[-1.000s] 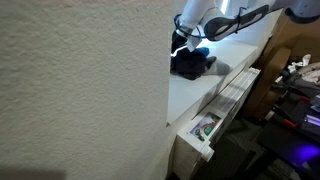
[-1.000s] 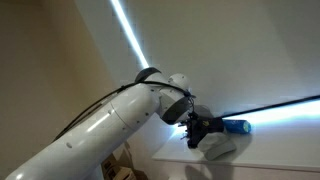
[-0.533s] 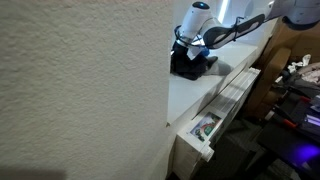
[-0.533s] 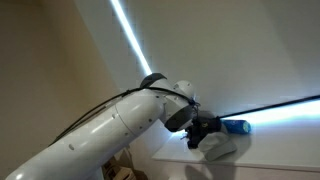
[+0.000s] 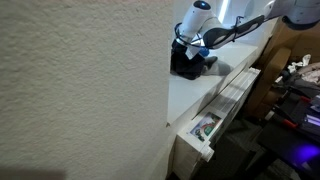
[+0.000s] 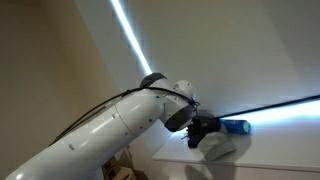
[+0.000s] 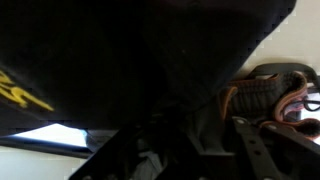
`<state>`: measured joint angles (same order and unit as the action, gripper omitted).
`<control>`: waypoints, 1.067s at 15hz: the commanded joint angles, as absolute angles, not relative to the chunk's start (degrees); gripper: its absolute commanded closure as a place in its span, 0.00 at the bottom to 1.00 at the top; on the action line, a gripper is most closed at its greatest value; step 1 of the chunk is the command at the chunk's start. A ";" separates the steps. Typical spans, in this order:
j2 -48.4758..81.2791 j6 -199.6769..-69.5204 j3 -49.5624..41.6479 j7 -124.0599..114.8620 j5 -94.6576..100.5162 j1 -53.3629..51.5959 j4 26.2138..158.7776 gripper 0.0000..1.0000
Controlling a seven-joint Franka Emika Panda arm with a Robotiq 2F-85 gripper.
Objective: Move the white hat to the left, put the black hat on top of it, and move the shirt to the right
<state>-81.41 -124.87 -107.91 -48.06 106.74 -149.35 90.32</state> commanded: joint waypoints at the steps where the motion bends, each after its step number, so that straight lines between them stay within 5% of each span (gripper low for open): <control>1: -82.15 -123.62 -106.94 -49.32 109.73 -149.07 90.32 0.89; 3: -82.17 -123.34 -106.80 -49.60 110.43 -149.04 90.35 0.97; 16: -76.48 -117.73 -99.03 -69.94 140.94 -142.71 101.79 0.95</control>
